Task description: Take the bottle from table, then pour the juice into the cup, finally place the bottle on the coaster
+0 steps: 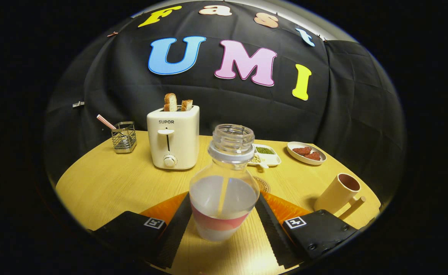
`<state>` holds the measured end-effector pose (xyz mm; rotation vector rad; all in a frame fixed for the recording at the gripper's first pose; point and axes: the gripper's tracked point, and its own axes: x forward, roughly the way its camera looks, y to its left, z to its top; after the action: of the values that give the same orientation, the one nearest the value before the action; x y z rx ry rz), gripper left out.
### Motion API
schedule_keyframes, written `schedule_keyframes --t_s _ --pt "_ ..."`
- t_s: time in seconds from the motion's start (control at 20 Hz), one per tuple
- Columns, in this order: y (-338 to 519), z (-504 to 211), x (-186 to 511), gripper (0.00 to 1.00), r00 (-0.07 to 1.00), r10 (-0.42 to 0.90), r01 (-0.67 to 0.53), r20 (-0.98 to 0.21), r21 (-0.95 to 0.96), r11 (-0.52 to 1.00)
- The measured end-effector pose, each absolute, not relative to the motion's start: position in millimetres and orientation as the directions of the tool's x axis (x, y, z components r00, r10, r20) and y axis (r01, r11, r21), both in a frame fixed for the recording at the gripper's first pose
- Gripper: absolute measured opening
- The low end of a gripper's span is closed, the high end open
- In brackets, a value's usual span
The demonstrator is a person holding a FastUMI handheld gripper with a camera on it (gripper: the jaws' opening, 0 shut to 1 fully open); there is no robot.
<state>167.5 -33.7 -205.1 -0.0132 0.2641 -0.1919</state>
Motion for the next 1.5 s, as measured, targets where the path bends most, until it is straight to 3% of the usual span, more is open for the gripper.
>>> schedule_keyframes --t_s 0.3,0.55,1.0,1.5 --pt "-34.6 -212.7 176.5 0.96 0.942 -0.196 0.190 -0.273 -0.048 0.981" --pt "-35.1 -211.4 179.4 0.83 0.944 -0.193 0.192 -0.267 -0.032 0.981" --pt "-36.4 -198.2 171.2 0.74 0.948 -0.154 0.171 -0.278 0.035 0.985" --pt "-58.5 -139.7 159.1 0.74 0.970 -0.023 0.126 -0.243 0.421 0.898"
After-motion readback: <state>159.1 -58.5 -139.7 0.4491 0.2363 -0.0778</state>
